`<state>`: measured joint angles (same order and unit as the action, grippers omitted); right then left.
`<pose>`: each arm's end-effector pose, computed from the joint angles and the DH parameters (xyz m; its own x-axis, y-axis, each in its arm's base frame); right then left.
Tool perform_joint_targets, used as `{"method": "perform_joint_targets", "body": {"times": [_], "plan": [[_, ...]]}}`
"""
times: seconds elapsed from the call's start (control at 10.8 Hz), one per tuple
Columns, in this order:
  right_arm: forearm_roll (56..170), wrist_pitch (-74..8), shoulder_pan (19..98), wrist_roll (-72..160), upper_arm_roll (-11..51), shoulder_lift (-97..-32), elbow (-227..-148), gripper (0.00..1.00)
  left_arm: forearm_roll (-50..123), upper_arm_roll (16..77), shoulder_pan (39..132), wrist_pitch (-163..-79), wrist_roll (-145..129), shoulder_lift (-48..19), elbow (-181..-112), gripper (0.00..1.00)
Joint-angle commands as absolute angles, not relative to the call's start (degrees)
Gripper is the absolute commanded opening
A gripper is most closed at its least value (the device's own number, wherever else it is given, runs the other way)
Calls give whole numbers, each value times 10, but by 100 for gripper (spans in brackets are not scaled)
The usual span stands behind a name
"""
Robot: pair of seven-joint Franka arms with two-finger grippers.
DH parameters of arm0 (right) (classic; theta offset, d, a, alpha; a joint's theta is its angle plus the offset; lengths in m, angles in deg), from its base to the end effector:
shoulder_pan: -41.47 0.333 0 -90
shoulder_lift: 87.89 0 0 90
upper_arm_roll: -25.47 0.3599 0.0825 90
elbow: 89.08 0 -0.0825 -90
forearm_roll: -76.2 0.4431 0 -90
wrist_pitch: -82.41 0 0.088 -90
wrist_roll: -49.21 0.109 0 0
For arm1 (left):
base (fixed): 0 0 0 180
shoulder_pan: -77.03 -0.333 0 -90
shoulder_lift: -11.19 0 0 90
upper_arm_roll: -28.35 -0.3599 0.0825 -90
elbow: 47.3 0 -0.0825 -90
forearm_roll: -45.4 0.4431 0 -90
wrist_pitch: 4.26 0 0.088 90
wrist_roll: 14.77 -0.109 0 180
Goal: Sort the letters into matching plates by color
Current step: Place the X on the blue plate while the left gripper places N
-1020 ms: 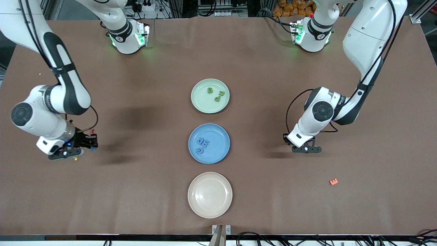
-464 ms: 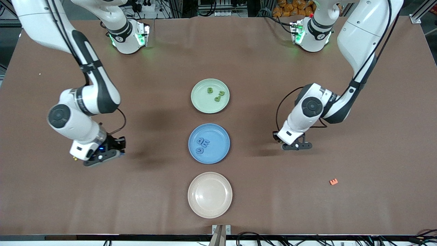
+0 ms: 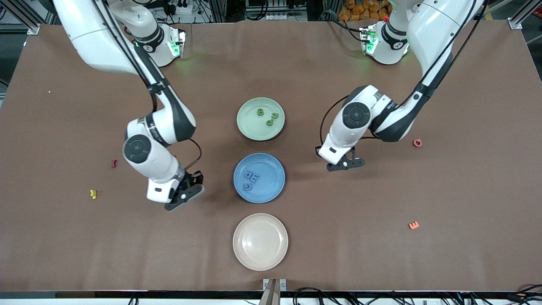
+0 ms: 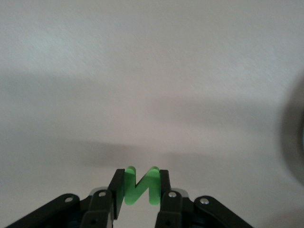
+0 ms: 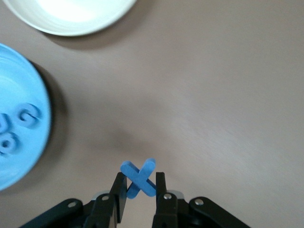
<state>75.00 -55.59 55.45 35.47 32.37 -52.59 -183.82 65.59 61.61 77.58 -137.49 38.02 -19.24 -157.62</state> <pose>0.7238 0.2630 0.2642 0.8211 0.5504 0.1511 0.5589 -0.8290 -0.0180 0.5794 -0.3569 0.2439 0.9891 0.1430 -0.0359 0.1433 -0.9897 0.0063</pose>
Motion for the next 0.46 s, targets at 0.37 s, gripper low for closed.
{"method": "perform_joint_targets", "body": {"times": [0.37], "plan": [[751, -551, 661, 386, 329, -469, -1782, 20, 645, 704, 772, -1282, 545, -189, -1589, 0]]}}
